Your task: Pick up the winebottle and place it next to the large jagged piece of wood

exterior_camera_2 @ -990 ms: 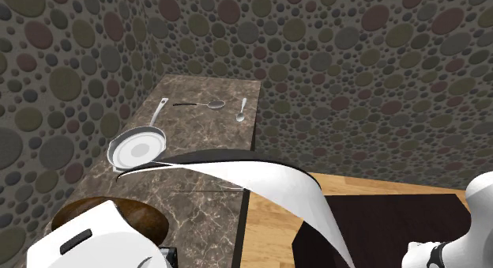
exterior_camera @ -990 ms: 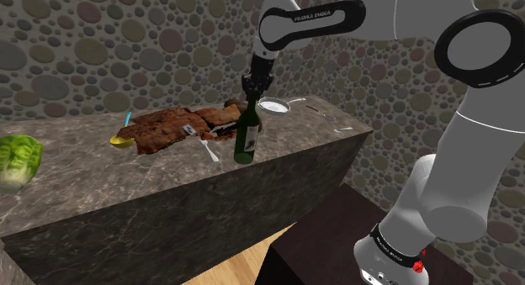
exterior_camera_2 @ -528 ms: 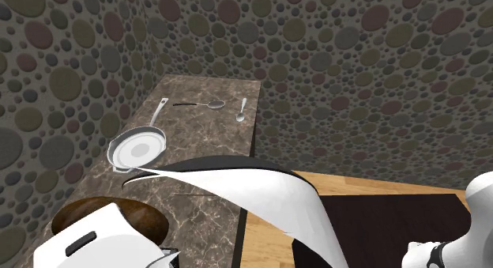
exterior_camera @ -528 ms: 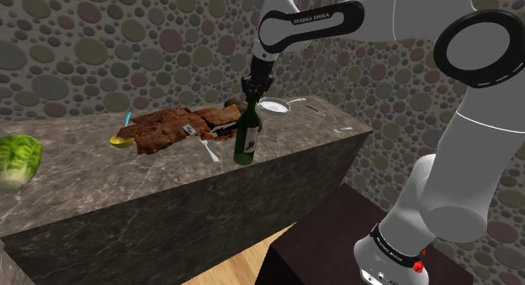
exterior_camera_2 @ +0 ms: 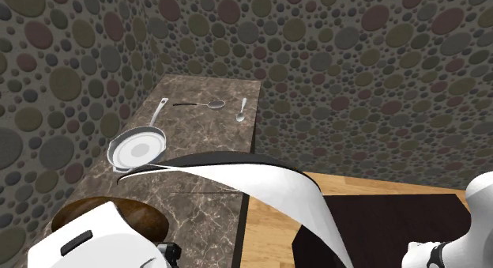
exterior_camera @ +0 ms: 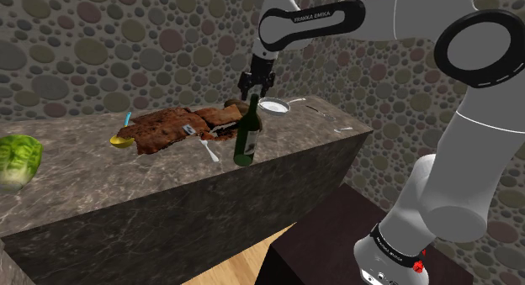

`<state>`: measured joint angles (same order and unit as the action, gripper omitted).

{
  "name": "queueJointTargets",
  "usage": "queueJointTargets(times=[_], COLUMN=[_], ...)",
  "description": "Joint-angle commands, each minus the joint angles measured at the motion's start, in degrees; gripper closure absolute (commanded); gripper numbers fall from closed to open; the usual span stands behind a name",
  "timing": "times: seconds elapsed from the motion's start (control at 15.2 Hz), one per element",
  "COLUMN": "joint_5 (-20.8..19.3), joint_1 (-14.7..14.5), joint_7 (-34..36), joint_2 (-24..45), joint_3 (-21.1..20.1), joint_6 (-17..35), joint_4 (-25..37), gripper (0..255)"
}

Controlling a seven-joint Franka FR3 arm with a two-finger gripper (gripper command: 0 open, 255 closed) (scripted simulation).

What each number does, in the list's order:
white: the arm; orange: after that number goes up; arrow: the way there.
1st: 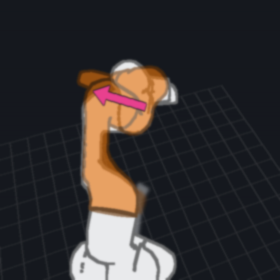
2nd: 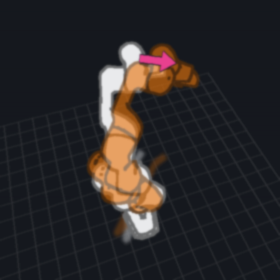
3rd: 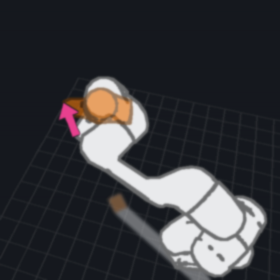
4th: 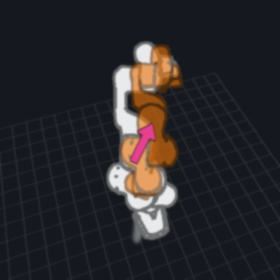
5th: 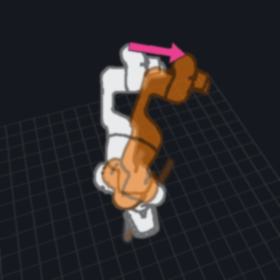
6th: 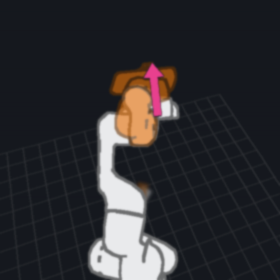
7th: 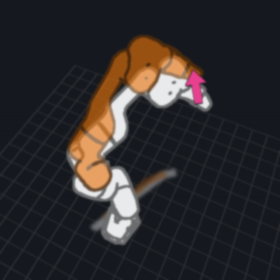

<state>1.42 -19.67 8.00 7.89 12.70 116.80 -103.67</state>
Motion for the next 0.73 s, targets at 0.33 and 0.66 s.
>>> queueJointTargets(times=[0.33,0.66], joint_5=[-0.5,-0.5], joint_1=[-0.1,-0.1], joint_7=[0.2,0.2], joint_2=[-1.8,-1.8], joint_3=[0.1,0.1], joint_6=[-6.0,-6.0], joint_4=[4.3,4.3], gripper=[0,0])
